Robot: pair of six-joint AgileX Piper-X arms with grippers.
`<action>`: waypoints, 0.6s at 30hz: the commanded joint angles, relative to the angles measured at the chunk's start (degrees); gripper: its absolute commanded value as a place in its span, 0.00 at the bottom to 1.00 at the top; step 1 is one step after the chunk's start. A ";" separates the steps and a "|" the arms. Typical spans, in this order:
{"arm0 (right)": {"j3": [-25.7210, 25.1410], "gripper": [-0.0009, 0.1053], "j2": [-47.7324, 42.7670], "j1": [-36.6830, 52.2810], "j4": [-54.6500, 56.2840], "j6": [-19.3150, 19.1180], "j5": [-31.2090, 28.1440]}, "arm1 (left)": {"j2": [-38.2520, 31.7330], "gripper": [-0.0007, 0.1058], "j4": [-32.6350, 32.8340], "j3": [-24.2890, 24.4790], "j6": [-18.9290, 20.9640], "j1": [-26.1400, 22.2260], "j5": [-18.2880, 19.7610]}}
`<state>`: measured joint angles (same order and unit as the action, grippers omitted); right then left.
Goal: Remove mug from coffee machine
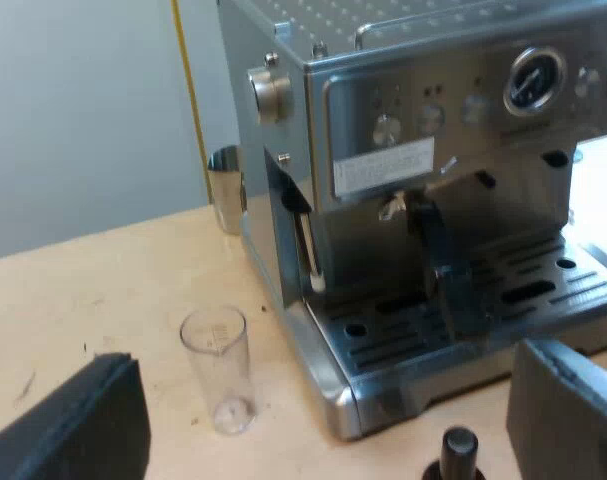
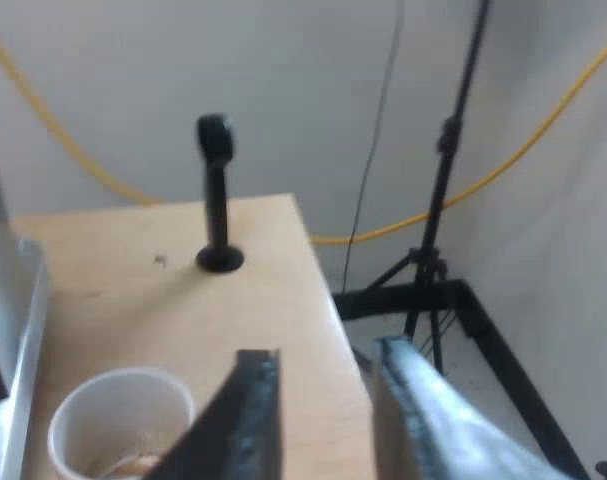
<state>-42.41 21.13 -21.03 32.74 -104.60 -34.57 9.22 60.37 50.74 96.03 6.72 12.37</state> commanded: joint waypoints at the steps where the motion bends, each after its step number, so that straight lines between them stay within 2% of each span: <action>1: -0.91 0.11 -3.71 0.20 -0.63 -1.01 -1.15 | -2.71 0.82 0.20 0.42 0.06 -0.06 -1.15; 5: -0.91 0.09 -9.46 0.20 0.94 -1.17 0.52 | -5.76 0.82 0.20 0.42 0.91 -0.06 -1.14; 7: -0.91 0.09 -13.47 0.20 3.16 -2.14 4.18 | -7.53 0.82 0.20 0.42 2.79 -0.06 -1.14; 14: -0.91 0.09 -24.55 0.20 12.26 -2.32 10.53 | -10.26 0.82 0.20 0.42 3.37 -0.06 0.47; 17: -3.10 0.09 -23.86 0.20 18.73 -2.64 12.88 | -12.17 0.82 0.20 0.50 5.38 -0.06 1.02; 18: -3.11 0.09 -24.03 0.20 19.03 -3.73 15.94 | -12.35 0.82 0.43 0.50 5.71 -0.06 1.46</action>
<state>-44.67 -0.35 -21.03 50.77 -107.04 -21.21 -0.63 60.72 50.87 100.51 6.72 13.30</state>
